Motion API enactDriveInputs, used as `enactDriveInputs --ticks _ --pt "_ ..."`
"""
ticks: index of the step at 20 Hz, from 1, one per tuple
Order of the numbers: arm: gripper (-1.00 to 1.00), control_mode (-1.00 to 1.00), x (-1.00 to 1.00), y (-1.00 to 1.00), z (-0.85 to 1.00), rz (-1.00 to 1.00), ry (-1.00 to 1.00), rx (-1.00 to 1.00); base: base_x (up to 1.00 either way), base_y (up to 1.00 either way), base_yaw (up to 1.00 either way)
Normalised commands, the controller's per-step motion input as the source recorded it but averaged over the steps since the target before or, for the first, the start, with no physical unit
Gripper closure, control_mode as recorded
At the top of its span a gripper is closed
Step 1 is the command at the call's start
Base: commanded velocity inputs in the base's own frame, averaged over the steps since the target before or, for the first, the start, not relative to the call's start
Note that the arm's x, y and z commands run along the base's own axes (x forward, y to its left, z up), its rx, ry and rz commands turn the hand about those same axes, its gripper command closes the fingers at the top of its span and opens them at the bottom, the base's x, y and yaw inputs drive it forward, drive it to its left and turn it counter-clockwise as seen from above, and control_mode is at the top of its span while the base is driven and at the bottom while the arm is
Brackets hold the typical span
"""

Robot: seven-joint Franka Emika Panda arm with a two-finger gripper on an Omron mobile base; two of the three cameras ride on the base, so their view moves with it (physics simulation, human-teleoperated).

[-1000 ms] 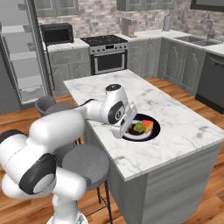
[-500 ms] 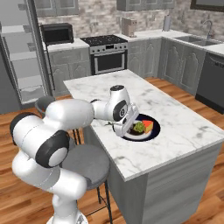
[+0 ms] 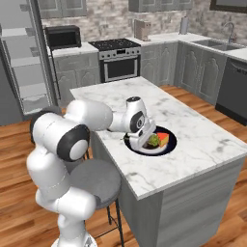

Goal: Take the cheese, fish, and broccoli from the fridge and place them on the plate on the dining counter to create an appetizer plate.

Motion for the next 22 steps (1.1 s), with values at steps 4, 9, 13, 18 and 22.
enactDriveInputs --ticks 4,9,13,18,22 --pt "1.00 -1.00 0.47 -0.20 -0.25 -0.04 0.06 0.00 0.00 0.00 0.00" --pt "1.00 -1.00 0.35 -0.28 -0.31 -0.05 0.07 0.00 0.00 0.00 0.00" --pt "1.00 -1.00 0.31 -0.14 -0.30 -0.06 0.05 0.00 0.00 0.00 0.00" --pt "-1.00 -1.00 0.28 0.00 -0.18 -0.06 0.03 0.00 0.00 0.00 0.00" --pt "-1.00 -1.00 -0.33 0.00 0.16 -0.07 0.00 0.00 0.00 0.00 0.00"
